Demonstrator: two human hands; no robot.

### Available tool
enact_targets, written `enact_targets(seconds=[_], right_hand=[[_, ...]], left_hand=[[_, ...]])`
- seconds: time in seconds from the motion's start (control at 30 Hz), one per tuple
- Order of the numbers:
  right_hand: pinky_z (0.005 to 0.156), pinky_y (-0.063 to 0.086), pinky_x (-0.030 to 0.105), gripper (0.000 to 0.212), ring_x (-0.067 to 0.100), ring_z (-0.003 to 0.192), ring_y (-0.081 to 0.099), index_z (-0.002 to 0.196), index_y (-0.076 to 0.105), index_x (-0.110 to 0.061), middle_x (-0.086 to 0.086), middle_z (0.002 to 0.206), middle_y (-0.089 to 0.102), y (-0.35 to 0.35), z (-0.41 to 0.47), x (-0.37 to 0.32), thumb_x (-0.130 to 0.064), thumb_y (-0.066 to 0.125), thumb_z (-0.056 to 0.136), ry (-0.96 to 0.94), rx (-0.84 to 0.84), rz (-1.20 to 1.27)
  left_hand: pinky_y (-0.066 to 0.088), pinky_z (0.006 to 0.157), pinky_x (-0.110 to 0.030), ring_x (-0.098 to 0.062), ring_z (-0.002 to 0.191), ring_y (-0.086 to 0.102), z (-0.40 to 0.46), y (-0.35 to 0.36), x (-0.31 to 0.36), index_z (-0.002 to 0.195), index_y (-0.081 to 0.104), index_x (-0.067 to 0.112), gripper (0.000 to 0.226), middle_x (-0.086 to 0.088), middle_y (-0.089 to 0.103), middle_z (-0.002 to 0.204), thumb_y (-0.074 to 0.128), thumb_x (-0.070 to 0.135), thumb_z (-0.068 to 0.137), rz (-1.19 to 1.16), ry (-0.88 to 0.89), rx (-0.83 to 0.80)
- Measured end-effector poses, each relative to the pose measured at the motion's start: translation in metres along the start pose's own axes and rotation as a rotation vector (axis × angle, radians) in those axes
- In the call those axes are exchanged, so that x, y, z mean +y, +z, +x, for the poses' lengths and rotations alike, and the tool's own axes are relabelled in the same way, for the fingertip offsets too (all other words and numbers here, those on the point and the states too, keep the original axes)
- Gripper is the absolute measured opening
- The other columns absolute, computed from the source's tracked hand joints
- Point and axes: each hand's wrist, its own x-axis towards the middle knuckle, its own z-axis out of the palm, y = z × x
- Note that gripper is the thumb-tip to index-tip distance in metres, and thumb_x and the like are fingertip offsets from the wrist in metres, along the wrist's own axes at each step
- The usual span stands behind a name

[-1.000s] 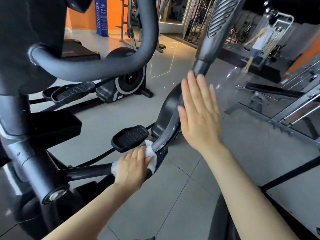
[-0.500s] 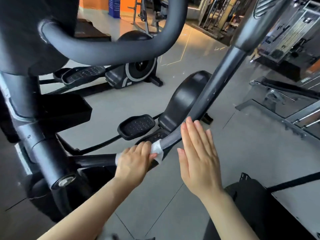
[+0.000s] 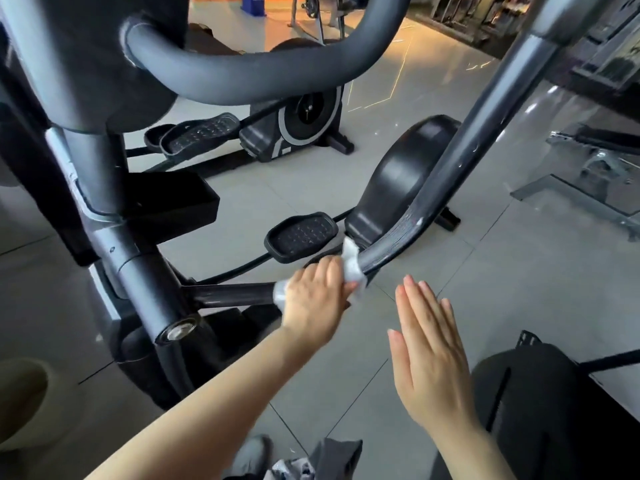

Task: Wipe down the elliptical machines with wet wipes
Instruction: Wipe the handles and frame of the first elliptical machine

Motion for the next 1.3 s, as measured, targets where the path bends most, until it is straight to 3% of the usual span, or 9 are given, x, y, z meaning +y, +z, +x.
enact_targets(seconds=[0.17, 0.3, 0.43, 0.63, 0.87, 1.0, 1.07, 1.17, 1.3], right_hand=[[0.122, 0.014, 0.037, 0.052, 0.027, 0.142, 0.033, 0.141, 0.044, 0.003, 0.012, 0.151, 0.038, 0.001, -0.014, 0.006, -0.031, 0.026, 0.106, 0.034, 0.007, -0.002], [0.122, 0.015, 0.037, 0.05, 0.025, 0.142, 0.035, 0.142, 0.044, 0.001, 0.011, 0.152, 0.039, 0.017, -0.018, -0.006, -0.029, 0.029, 0.105, 0.014, -0.051, 0.057], [0.122, 0.016, 0.039, 0.05, 0.024, 0.143, 0.033, 0.143, 0.042, 0.0, 0.01, 0.153, 0.038, 0.027, -0.008, -0.02, -0.028, 0.029, 0.104, -0.012, -0.072, 0.111], [0.122, 0.017, 0.04, 0.049, 0.024, 0.143, 0.033, 0.143, 0.043, 0.0, 0.011, 0.153, 0.038, 0.034, -0.007, -0.027, -0.024, 0.036, 0.101, -0.064, -0.053, 0.121], [0.12, 0.021, 0.042, 0.049, 0.025, 0.142, 0.036, 0.144, 0.041, -0.001, 0.011, 0.152, 0.04, 0.032, -0.028, -0.015, -0.025, 0.037, 0.101, -0.049, -0.046, 0.091], [0.12, 0.021, 0.041, 0.048, 0.025, 0.141, 0.037, 0.141, 0.044, 0.0, 0.012, 0.15, 0.043, 0.02, -0.032, -0.01, -0.025, 0.037, 0.101, 0.016, -0.009, 0.087], [0.12, 0.021, 0.041, 0.048, 0.026, 0.14, 0.038, 0.14, 0.046, 0.001, 0.013, 0.149, 0.044, 0.017, -0.031, -0.007, -0.025, 0.035, 0.102, 0.021, -0.009, 0.064], [0.119, 0.023, 0.042, 0.047, 0.026, 0.139, 0.039, 0.139, 0.047, 0.002, 0.013, 0.149, 0.043, 0.02, -0.029, -0.009, -0.023, 0.038, 0.1, -0.017, -0.009, 0.036], [0.119, 0.022, 0.043, 0.048, 0.025, 0.141, 0.037, 0.139, 0.048, 0.002, 0.012, 0.15, 0.043, 0.023, -0.012, -0.02, -0.023, 0.04, 0.099, -0.064, 0.015, 0.052]], left_hand=[[0.048, 0.056, -0.032, -0.025, 0.069, 0.064, 0.024, 0.002, 0.032, 0.11, 0.056, 0.005, 0.058, -0.006, 0.067, 0.092, 0.016, 0.047, 0.106, -0.108, -0.021, 0.149], [0.044, 0.049, -0.03, -0.022, 0.06, 0.062, 0.006, 0.003, -0.01, 0.11, 0.05, 0.011, 0.046, 0.0, 0.062, 0.079, 0.029, 0.05, 0.1, 0.049, 0.102, 0.065], [0.045, 0.054, -0.032, -0.023, 0.057, 0.058, -0.03, -0.017, -0.072, 0.098, 0.053, 0.009, 0.041, -0.001, 0.058, 0.071, 0.037, 0.047, 0.095, 0.31, 0.194, 0.024], [0.049, 0.061, -0.041, -0.031, 0.062, 0.058, -0.054, -0.05, -0.117, 0.093, 0.062, 0.003, 0.05, -0.009, 0.059, 0.076, 0.033, 0.043, 0.099, 0.409, 0.166, -0.036], [0.047, 0.055, -0.031, -0.026, 0.064, 0.063, -0.012, -0.013, -0.03, 0.099, 0.056, 0.008, 0.041, -0.004, 0.062, 0.081, 0.033, 0.042, 0.097, 0.121, 0.096, -0.027], [0.038, 0.04, -0.024, -0.022, 0.057, 0.065, 0.028, -0.004, 0.024, 0.104, 0.055, 0.007, 0.041, -0.003, 0.066, 0.081, 0.038, 0.043, 0.095, -0.053, 0.04, 0.129], [0.042, 0.042, -0.027, -0.026, 0.062, 0.066, 0.037, -0.006, 0.037, 0.109, 0.054, 0.006, 0.046, -0.005, 0.067, 0.084, 0.033, 0.046, 0.1, -0.143, -0.02, 0.174], [0.048, 0.051, -0.032, -0.028, 0.068, 0.064, 0.034, -0.004, 0.039, 0.117, 0.049, 0.008, 0.051, -0.006, 0.064, 0.087, 0.018, 0.047, 0.105, -0.212, 0.006, 0.118], [0.051, 0.061, -0.038, -0.029, 0.074, 0.064, -0.012, -0.012, -0.029, 0.119, 0.048, 0.008, 0.047, -0.005, 0.064, 0.091, 0.021, 0.044, 0.105, 0.027, 0.105, -0.04]])
